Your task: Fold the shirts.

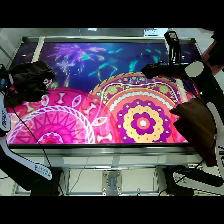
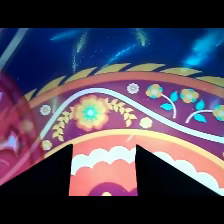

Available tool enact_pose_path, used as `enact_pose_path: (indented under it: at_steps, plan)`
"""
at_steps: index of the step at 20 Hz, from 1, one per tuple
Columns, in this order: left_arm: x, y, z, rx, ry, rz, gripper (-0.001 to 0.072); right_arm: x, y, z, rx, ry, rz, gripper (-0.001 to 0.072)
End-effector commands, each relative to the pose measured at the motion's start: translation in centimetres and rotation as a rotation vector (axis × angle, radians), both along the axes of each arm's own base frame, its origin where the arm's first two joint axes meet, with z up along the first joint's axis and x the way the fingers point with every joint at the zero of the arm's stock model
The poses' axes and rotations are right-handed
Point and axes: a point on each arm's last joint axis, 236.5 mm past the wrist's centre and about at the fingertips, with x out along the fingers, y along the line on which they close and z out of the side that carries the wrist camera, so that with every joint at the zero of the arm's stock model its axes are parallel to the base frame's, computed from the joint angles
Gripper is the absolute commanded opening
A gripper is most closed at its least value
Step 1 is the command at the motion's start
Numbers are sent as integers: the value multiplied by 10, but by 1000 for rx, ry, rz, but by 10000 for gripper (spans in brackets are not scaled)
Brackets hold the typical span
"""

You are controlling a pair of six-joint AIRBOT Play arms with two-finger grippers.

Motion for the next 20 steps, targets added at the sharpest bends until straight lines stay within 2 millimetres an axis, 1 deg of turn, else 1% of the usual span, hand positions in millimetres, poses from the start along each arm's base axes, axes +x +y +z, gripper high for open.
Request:
enact_pose_path:
  at_steps: [1,3,4,5,6,7,9,10,12,13,14,15,16,17,18,20]
  plan:
    - [8,-1,-15,-8,-2,-54,588,-3,14,9,92,15,10,447]
    - [14,-2,-15,-12,-25,-58,583,-3,15,10,102,17,11,448]
    - [15,-3,-16,-15,-32,-58,546,-4,15,10,103,17,11,448]
    - [15,-3,-19,-19,-29,-58,409,-4,15,10,105,17,11,448]
    - [14,-3,-24,-23,-19,-57,226,-4,16,11,110,18,11,448]
    - [12,-4,-30,-29,-3,-56,1,-4,17,12,117,18,12,448]
    - [6,-9,-39,-52,33,-60,8,-4,20,14,140,21,13,447]
    - [4,-12,-39,-68,43,-65,8,-5,21,15,148,22,14,447]
    - [8,-24,-27,-130,43,-68,8,-5,23,17,160,22,14,448]
    - [15,-35,-14,-176,19,-84,8,-5,23,17,163,23,14,448]
    - [27,-52,6,-232,-28,-124,8,-5,23,17,165,25,15,447]
    - [40,-70,32,-274,-86,-178,8,-5,23,17,169,27,12,447]
    - [54,-96,64,-321,-155,-256,8,-5,23,17,180,37,3,447]
    - [62,-124,96,-365,-209,-342,8,-5,24,17,183,41,2,447]
    - [66,-159,130,-418,-257,-444,8,-7,24,16,181,45,7,447]
    - [57,-235,191,-524,-321,-668,8,-11,26,16,179,56,19,447]
